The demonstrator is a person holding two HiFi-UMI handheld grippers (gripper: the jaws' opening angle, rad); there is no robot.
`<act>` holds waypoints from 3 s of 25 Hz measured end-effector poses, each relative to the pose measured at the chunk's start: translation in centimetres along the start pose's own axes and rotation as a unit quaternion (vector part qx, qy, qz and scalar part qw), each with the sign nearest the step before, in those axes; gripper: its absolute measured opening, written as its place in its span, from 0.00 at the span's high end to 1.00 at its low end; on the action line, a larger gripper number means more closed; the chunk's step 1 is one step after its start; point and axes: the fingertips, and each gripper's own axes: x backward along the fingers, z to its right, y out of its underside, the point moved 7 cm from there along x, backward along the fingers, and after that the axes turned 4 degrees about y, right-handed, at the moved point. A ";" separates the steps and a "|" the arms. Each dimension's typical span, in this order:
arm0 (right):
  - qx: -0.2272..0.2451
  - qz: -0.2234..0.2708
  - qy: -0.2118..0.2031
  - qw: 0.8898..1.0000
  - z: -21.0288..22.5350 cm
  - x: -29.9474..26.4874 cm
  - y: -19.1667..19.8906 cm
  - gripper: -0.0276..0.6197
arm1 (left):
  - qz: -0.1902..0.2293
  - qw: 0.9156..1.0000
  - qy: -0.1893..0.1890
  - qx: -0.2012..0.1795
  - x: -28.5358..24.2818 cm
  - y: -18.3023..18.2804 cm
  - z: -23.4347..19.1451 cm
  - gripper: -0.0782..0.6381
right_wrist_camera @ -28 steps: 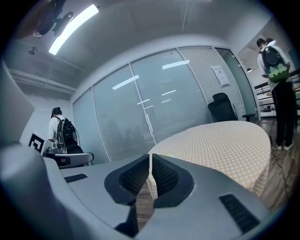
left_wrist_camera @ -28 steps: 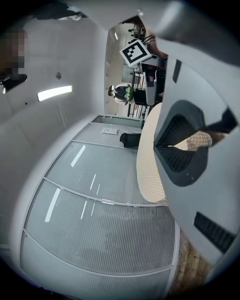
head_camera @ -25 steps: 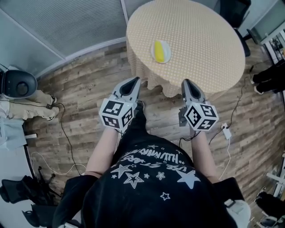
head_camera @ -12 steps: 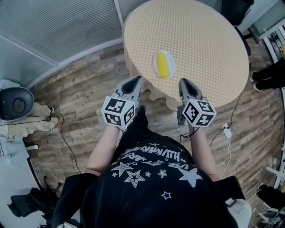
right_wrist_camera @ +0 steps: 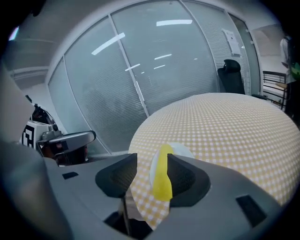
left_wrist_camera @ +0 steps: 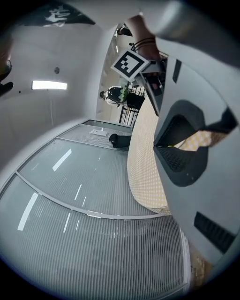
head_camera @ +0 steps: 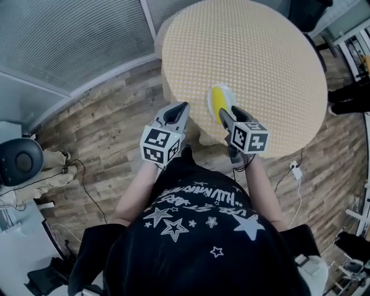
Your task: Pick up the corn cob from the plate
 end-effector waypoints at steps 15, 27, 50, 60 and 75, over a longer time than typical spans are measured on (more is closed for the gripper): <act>0.027 -0.155 0.084 0.984 2.2 -8.7 0.6 0.55 | -0.023 0.999 0.021 0.023 -2.9 0.8 -6.7 0.88; 0.051 -0.199 0.070 0.976 2.4 -11.0 0.8 0.55 | -0.031 0.999 0.032 0.013 -4.2 0.8 -7.6 0.88; 0.021 0.021 -0.033 0.999 1.3 -3.8 -1.9 0.56 | -0.025 0.999 0.029 -0.006 -2.0 0.0 -2.8 0.88; -0.048 0.159 -0.116 0.979 0.5 7.1 -1.6 0.56 | 0.016 0.999 0.011 -0.025 0.5 -1.5 3.8 0.88; -0.058 0.194 -0.159 0.966 2.4 23.0 7.8 0.56 | 0.032 0.999 0.004 -0.032 6.5 2.5 20.3 0.88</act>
